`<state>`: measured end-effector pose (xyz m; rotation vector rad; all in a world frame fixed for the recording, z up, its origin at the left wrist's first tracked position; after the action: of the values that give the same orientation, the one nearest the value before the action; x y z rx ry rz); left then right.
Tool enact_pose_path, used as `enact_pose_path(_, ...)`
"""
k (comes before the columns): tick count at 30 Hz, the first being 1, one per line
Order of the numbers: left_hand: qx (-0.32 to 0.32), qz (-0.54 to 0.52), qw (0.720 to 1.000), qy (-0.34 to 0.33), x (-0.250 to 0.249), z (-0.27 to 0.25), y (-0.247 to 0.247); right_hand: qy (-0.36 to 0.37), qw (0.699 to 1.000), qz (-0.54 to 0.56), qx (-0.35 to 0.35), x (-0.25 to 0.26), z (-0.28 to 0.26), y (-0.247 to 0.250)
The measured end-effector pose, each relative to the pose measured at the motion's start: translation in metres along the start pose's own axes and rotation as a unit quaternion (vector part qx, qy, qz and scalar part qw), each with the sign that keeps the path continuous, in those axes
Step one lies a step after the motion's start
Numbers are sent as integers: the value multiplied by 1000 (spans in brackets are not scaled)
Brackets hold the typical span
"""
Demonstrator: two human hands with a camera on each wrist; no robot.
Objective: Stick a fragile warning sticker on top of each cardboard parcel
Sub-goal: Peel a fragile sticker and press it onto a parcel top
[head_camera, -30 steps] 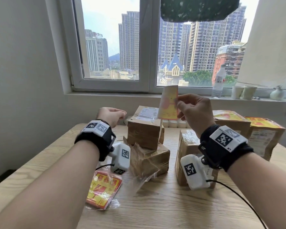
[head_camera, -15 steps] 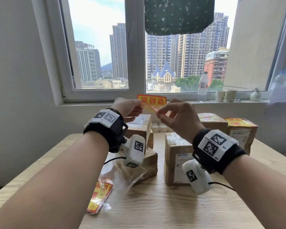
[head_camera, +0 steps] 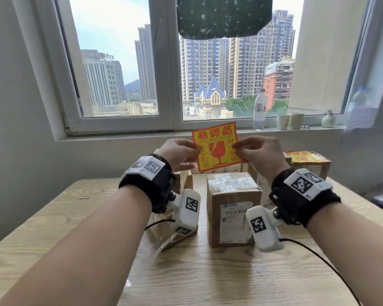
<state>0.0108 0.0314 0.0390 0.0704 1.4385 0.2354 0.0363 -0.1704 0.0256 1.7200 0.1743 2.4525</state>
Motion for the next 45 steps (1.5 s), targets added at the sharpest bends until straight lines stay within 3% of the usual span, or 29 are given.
enact_pose_path(10, -22, -39, 997, 66, 19, 9, -35, -98, 993, -53, -40, -39, 17, 23)
enact_pose_path(18, -34, 77, 996, 20, 43, 19, -45, -147, 979, -130, -55, -68, 20, 21)
enact_pose_path(32, -47, 136, 989, -14, 52, 23, -52, -152, 961, -211, -92, -73, 19, 20)
enact_pose_path(45, -76, 201, 976, -42, 60, 30, -51, -125, 962, -232, -71, -78, 19, 18)
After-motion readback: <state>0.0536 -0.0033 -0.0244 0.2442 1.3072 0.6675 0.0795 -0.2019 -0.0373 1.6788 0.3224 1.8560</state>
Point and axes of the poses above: each hand's wrist, its own z-axis towards the middle knuckle, its own y-axis out of the back of the hand, x = y × z, the point moved 3 cm from there along z, towards the middle knuckle, and after that the axes turned 6 degrees about -y, right-handed, at the moved point
